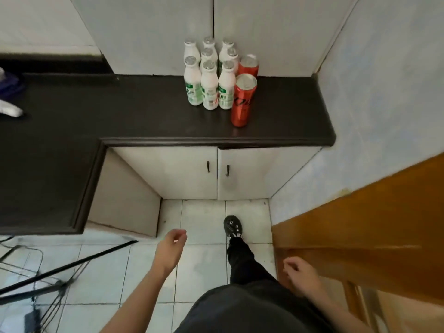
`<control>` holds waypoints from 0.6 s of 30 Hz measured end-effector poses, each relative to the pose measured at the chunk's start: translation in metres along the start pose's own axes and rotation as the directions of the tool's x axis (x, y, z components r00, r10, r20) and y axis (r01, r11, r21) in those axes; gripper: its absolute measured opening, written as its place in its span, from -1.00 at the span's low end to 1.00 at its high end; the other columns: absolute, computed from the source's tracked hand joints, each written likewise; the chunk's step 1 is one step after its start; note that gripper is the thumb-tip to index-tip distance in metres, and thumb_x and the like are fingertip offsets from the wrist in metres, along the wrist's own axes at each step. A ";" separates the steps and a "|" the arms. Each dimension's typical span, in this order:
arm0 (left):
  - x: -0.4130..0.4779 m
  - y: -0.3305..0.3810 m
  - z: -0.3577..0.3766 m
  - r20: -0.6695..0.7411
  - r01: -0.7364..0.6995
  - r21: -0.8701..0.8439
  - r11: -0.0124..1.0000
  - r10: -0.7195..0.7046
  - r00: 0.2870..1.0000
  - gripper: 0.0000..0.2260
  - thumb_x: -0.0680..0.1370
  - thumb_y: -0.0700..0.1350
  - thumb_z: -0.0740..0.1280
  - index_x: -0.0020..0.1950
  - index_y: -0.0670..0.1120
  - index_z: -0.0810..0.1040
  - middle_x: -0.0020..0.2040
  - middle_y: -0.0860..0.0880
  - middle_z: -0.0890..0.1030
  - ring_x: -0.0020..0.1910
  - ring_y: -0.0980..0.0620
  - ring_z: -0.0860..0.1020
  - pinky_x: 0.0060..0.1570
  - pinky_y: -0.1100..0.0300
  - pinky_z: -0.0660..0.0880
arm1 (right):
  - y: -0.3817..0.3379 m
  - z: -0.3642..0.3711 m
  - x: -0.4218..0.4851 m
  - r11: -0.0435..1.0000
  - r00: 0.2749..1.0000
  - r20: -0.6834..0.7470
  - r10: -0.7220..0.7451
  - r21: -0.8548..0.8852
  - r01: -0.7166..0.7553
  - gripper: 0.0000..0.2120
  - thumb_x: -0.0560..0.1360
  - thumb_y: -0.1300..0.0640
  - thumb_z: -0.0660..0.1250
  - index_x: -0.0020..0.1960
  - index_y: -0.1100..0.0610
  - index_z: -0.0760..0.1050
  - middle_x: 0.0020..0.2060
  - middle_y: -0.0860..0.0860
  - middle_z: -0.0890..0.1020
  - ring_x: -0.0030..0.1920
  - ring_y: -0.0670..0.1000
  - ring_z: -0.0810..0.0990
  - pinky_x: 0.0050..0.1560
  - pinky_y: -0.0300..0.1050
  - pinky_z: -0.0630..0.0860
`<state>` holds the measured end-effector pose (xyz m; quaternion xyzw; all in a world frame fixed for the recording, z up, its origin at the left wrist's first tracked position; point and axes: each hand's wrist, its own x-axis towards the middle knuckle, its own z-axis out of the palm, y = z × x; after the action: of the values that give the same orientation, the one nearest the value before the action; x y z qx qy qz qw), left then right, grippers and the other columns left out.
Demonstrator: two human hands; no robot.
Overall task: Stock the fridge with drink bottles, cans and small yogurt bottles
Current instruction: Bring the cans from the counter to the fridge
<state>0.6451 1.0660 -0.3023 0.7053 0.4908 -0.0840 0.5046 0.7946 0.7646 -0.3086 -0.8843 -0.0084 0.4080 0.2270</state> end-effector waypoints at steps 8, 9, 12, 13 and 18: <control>0.080 0.203 -0.026 -0.244 -0.382 -0.115 0.917 0.346 0.906 -0.87 0.60 -0.10 0.26 0.13 0.00 0.53 -0.01 0.13 0.60 -0.03 0.23 0.55 -0.11 0.42 0.42 | -0.202 -0.119 0.103 0.888 0.897 -0.333 -0.292 0.255 0.384 -0.84 0.57 0.13 0.25 0.12 -0.04 0.47 -0.01 -0.11 0.57 0.04 -0.09 0.54 -0.02 -0.30 0.39; 0.089 0.229 -0.027 -0.261 -0.423 -0.117 0.899 0.383 0.886 -0.87 0.60 -0.11 0.27 0.13 -0.01 0.54 -0.01 0.11 0.60 -0.07 0.27 0.55 -0.14 0.46 0.42 | -0.226 -0.134 0.114 0.862 0.877 -0.349 -0.328 0.269 0.430 -0.84 0.57 0.13 0.25 0.12 -0.05 0.47 -0.02 -0.12 0.57 0.04 -0.10 0.55 -0.04 -0.32 0.39; 0.104 0.288 -0.025 -0.287 -0.498 -0.171 0.850 0.440 0.851 -0.86 0.60 -0.12 0.27 0.14 -0.01 0.53 0.02 0.07 0.59 -0.10 0.33 0.53 -0.13 0.50 0.41 | -0.288 -0.167 0.139 0.818 0.833 -0.395 -0.388 0.268 0.509 -0.82 0.56 0.12 0.25 0.14 -0.04 0.48 -0.04 -0.16 0.57 0.02 -0.12 0.58 -0.04 -0.34 0.41; 0.108 0.301 -0.024 -0.279 -0.510 -0.193 0.838 0.452 0.848 -0.84 0.59 -0.10 0.28 0.16 -0.01 0.52 0.05 0.07 0.58 -0.05 0.30 0.53 -0.07 0.46 0.42 | -0.304 -0.175 0.144 0.806 0.818 -0.408 -0.406 0.262 0.530 -0.82 0.56 0.11 0.26 0.15 -0.04 0.48 -0.06 -0.19 0.57 0.01 -0.13 0.58 -0.05 -0.35 0.41; 0.119 0.327 -0.016 -0.172 -0.619 -0.098 0.779 0.599 0.782 -0.54 0.44 0.14 0.34 0.29 0.02 0.41 0.17 0.16 0.47 0.18 0.18 0.46 0.15 0.26 0.42 | -0.350 -0.198 0.161 0.751 0.765 -0.421 -0.488 0.243 0.613 -0.78 0.55 0.04 0.27 0.18 -0.07 0.47 0.00 -0.21 0.57 0.03 -0.26 0.54 0.01 -0.39 0.40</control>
<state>0.9531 1.1474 -0.1618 0.7903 0.2729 0.1672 0.5224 1.1050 1.0329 -0.1696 -0.8376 -0.1578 0.1607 0.4976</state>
